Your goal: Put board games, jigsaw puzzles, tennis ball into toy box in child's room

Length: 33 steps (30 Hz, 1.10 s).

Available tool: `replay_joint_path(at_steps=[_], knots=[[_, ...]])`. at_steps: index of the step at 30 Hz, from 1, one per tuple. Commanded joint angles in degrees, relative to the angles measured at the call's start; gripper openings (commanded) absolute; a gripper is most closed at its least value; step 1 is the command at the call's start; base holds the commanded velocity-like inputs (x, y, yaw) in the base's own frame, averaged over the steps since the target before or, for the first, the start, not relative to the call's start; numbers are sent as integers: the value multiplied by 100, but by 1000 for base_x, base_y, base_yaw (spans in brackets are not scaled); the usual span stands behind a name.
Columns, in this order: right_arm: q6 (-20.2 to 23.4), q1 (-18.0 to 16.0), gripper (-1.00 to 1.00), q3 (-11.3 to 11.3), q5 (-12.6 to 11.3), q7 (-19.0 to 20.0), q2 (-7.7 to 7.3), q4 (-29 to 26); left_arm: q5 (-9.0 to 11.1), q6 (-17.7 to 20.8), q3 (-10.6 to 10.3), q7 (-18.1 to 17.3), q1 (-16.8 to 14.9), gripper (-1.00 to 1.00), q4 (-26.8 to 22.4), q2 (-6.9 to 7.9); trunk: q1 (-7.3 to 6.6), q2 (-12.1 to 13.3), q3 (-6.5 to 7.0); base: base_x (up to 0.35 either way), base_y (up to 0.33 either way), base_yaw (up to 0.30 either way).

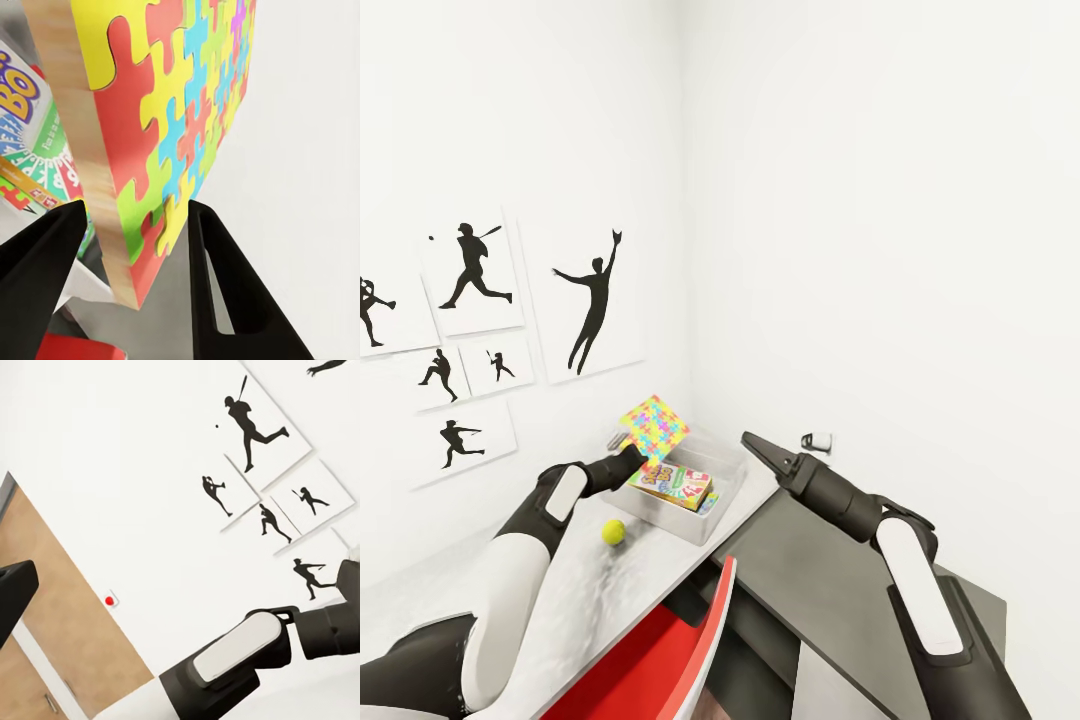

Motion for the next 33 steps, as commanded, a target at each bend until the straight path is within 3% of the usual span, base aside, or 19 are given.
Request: replay_joint_path(at_steps=[1,33], knots=[[32,-2,100,-6,-25,2,3,1,12,49,48,-16,-3,-100,-4,-5,2,-4,-3,0,0,0],[25,-2,100,-2,-17,-36,12,3,24,84,51,-252,-3,-100,-223,-1,2,-4,-3,0,0,0]])
